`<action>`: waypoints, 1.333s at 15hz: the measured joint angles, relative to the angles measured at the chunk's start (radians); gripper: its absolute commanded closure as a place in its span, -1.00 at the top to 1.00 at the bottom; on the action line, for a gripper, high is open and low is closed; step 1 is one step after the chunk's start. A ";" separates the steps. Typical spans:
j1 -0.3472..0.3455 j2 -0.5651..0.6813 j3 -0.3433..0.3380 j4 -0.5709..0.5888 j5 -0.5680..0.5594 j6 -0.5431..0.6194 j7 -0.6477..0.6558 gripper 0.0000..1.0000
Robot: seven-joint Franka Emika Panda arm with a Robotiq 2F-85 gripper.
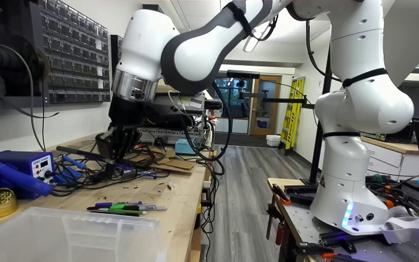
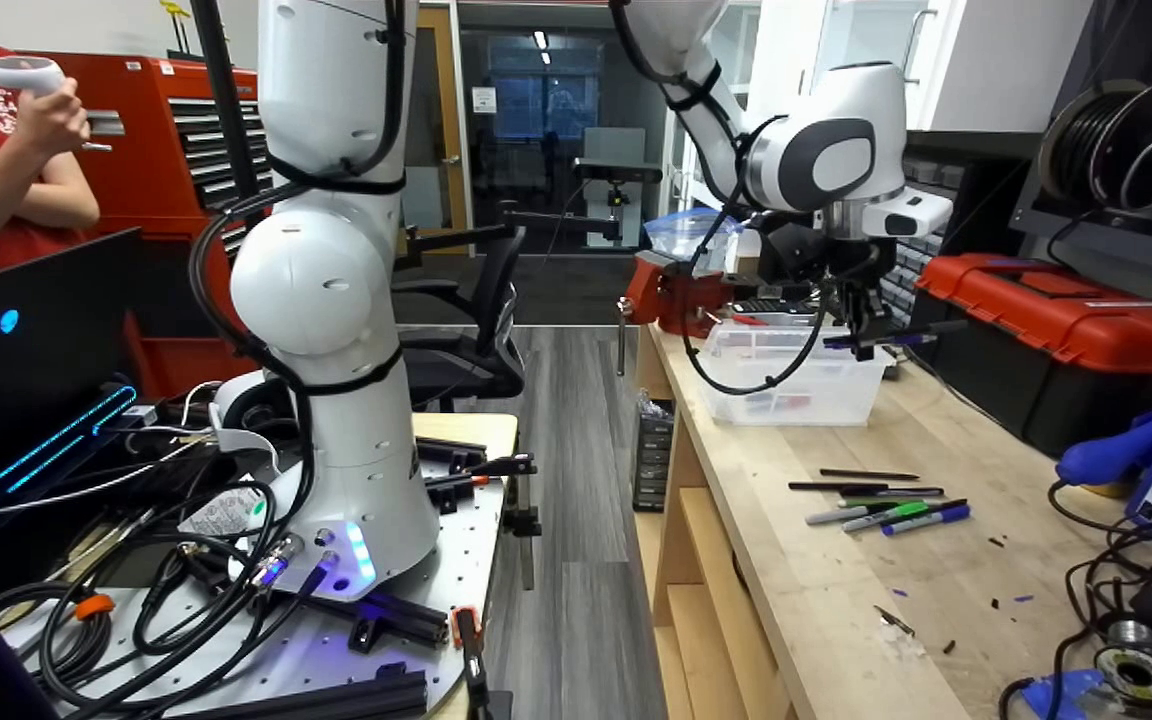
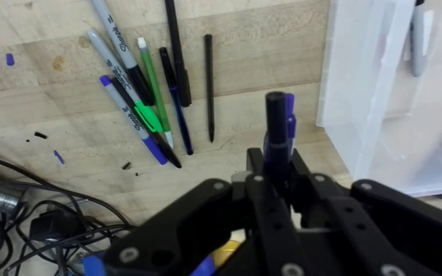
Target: Put two pens in the plastic container on the left
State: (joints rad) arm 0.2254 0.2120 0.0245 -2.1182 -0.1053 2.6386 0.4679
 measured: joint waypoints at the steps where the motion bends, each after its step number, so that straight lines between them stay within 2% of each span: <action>1: 0.001 -0.013 0.015 0.000 0.001 -0.008 0.000 -0.91; 11: 0.021 -0.063 0.159 0.004 0.084 -0.070 -0.005 -0.91; 15: 0.036 -0.044 0.191 0.005 0.116 -0.076 -0.014 -0.92; 20: 0.047 0.039 0.195 0.027 0.119 -0.076 -0.015 -0.91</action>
State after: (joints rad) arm 0.2723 0.2508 0.2197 -2.0914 0.0136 2.5628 0.4527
